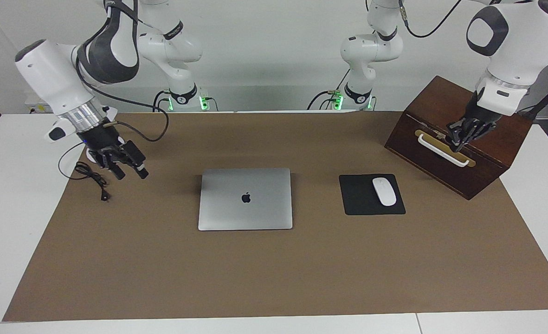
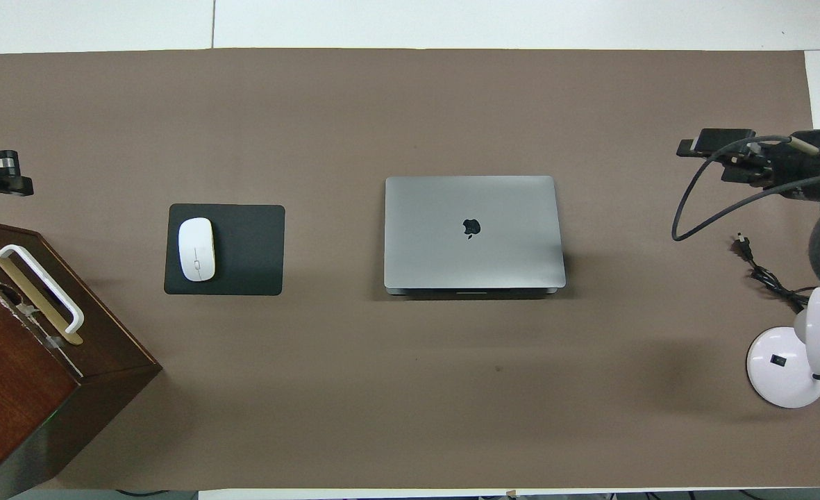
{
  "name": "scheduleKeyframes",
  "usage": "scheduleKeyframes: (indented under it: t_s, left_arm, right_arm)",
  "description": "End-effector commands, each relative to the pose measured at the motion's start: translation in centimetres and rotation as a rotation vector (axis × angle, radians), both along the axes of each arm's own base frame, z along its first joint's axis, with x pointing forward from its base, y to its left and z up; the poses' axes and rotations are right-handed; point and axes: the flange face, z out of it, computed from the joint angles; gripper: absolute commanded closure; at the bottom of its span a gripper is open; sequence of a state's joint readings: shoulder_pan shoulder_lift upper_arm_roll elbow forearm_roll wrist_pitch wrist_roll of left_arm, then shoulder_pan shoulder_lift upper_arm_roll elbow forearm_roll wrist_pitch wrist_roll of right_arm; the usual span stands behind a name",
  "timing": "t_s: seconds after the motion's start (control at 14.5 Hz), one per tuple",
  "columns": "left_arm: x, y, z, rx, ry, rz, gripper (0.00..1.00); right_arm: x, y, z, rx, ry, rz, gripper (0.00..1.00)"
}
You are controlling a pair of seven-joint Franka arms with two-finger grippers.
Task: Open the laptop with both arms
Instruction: 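Move the left gripper and the right gripper toward the laptop's near edge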
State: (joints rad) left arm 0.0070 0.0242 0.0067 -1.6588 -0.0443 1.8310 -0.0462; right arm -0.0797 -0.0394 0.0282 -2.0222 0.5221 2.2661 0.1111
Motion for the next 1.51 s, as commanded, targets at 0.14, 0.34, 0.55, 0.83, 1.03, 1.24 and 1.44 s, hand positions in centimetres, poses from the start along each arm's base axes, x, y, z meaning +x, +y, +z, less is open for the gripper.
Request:
scheduleKeyframes:
  t_s: [0.14, 0.34, 0.55, 0.83, 1.03, 1.24, 1.44]
  left_arm:
    - [-1.5, -5.2, -0.8, 0.004, -0.048, -0.087, 1.0]
    - [-2.9, -9.6, -3.2, -0.008, -0.131, -0.152, 1.0]
    - [-6.5, -12.8, -7.4, -0.031, -0.243, -0.206, 1.0]
    - [-12.9, -16.3, -13.2, -0.063, -0.377, -0.286, 1.0]
    - [-16.6, -19.5, -17.7, -0.115, -0.47, -0.319, 1.0]
    - [-18.6, -21.7, -20.5, -0.154, -0.51, -0.34, 1.0]
    - [-19.4, -24.3, -23.0, -0.178, -0.551, -0.393, 1.0]
  right_arm:
    - [-8.0, 6.4, -4.3, 0.132, -0.06, -0.153, 0.0]
    - [-11.0, 9.2, -5.7, 0.233, -0.055, -0.218, 0.0]
    - [-12.7, 12.9, -7.2, 0.304, -0.035, -0.328, 0.0]
    - [-15.6, 17.6, -12.3, 0.3, 0.008, -0.41, 0.0]
    - [-17.0, 20.1, -15.8, 0.275, 0.052, -0.446, 0.0]
    - [-17.9, 21.1, -17.1, 0.269, 0.079, -0.438, 0.0]
    - [-17.8, 20.7, -18.0, 0.24, 0.069, -0.429, 0.0]
